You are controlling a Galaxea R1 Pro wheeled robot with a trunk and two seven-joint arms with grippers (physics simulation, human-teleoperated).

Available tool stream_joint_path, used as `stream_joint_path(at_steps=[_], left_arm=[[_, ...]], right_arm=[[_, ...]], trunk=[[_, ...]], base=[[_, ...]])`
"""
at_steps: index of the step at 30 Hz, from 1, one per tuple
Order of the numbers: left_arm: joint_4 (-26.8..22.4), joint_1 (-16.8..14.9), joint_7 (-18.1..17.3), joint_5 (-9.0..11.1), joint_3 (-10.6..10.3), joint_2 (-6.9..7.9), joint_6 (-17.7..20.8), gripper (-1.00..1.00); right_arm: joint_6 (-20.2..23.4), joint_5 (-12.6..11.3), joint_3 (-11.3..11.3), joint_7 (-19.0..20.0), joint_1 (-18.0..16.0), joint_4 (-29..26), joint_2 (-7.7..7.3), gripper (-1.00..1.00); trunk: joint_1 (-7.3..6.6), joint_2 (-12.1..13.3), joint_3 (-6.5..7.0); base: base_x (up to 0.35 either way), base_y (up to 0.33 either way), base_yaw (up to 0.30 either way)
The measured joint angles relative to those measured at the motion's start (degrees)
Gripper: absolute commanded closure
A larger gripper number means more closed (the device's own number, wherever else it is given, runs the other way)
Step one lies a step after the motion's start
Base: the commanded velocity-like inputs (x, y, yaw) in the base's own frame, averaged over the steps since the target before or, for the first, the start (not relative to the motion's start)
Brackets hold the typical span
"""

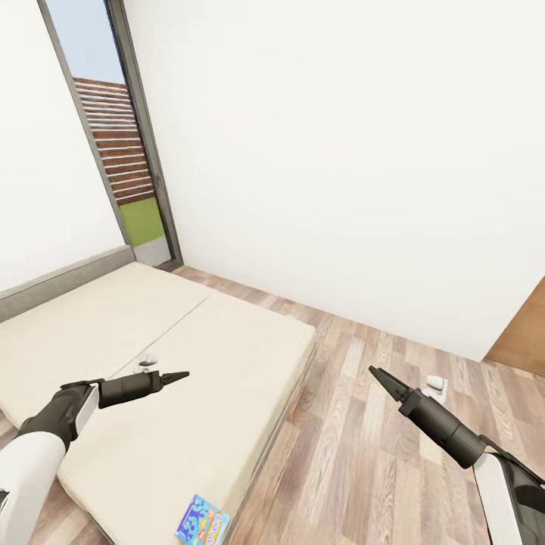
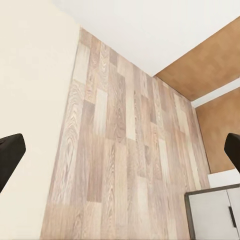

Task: Put all the toys in the child's room - the three board games (two on the bed and one on the table), the two jigsaw puzzles on the table, and the tennis ball on the table - inside the toy box on the table in the child's room.

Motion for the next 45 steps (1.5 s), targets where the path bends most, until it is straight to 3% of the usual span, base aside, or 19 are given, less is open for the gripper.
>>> stream_joint_path(at_steps=[12, 26, 45], left_arm=[[-0.02, 0.01, 0.36, 0.01, 0.0, -0.09, 0.0, -1.0], [-0.03, 0.02, 0.37, 0.01, 0.0, -0.38, 0.0, -1.0], [-0.02, 0.09, 0.38, 0.01, -0.02, -0.85, 0.0, -1.0]], right_arm=[[0.0, 0.02, 0.0, 0.07, 0.0, 0.0, 0.0, -1.0], [0.0, 0.03, 0.0, 0.07, -0.01, 0.0, 0.0, -1.0], [0.0, 0.02, 0.0, 0.07, 0.0, 0.0, 0.0, -1.0]], trunk=[[0.0, 0.0, 0.0], [0.0, 0.0, 0.0], [0.0, 0.0, 0.0]], base=[[0.0, -0.007, 0.02], [0.006, 0.0, 0.202], [0.042, 0.0, 0.016]])
